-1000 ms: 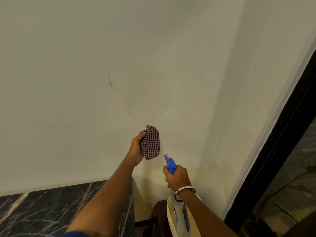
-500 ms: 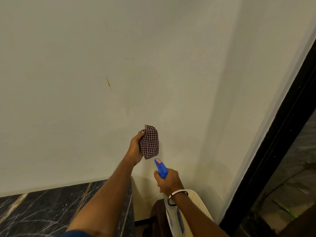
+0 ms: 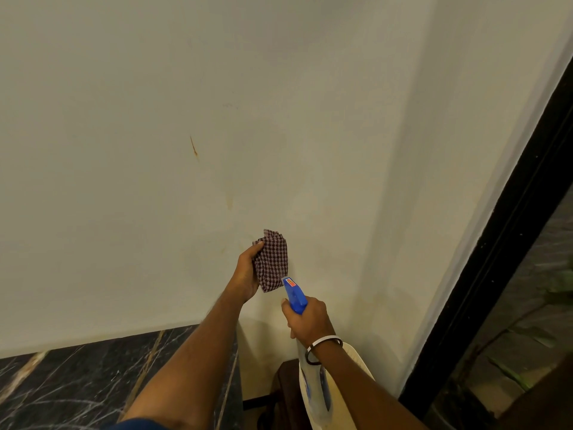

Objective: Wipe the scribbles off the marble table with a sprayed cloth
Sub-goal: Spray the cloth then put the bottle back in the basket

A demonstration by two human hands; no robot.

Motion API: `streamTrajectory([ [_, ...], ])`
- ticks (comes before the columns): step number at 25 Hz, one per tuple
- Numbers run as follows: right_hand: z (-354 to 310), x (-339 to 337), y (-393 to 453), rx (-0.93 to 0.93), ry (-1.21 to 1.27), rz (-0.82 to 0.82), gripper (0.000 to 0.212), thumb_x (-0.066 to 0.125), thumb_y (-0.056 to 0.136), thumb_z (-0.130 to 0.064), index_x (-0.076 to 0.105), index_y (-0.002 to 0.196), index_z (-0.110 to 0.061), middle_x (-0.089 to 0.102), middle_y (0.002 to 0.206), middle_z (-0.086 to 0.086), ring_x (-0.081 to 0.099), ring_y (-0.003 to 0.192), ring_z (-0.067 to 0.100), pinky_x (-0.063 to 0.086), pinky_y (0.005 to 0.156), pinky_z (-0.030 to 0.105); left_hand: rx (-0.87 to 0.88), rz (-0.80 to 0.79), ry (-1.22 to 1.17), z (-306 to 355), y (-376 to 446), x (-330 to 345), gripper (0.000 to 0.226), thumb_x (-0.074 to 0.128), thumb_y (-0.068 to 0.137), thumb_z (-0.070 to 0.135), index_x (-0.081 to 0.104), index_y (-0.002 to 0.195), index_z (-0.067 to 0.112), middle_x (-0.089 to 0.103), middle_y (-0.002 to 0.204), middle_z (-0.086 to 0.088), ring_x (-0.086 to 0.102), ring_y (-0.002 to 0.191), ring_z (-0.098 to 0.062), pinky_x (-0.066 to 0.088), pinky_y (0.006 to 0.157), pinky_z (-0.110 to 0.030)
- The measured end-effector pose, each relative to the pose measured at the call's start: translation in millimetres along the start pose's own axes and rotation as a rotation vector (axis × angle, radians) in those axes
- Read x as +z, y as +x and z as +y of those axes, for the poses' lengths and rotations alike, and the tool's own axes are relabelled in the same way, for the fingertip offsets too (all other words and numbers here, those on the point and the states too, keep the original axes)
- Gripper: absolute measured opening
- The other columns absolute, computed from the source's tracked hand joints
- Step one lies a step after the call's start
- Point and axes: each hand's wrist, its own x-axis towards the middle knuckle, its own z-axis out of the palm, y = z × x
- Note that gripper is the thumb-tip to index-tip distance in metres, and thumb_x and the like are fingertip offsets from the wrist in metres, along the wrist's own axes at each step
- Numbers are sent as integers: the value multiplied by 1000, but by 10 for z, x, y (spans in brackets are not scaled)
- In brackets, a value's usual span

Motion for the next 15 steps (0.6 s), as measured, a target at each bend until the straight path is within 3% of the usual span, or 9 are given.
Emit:
streamTrajectory([
  [6,-68,-30,49,12,104,37,26,63,89,-33,60,99,-9,67,81,13,60,58,17,48,53,14,-19,3,10,-59,0,-25,24,46,97,27,64,102,12,70,96,-9,65,89,-26,52,80,-41],
  [9,-69,-50,60,38,83,68,22,62,89,-35,59,91,-13,64,75,9,62,60,19,48,55,16,-14,-7,19,-71,4,-47,28,45,97,27,63,110,9,70,98,-9,65,91,-26,52,84,-42],
  [15,-32,-100,37,19,103,109,21,62,90,-34,58,89,-14,66,78,13,61,60,19,47,53,14,-6,22,14,-40,2,-48,22,46,98,27,63,99,13,69,94,-8,63,89,-26,52,79,-40],
])
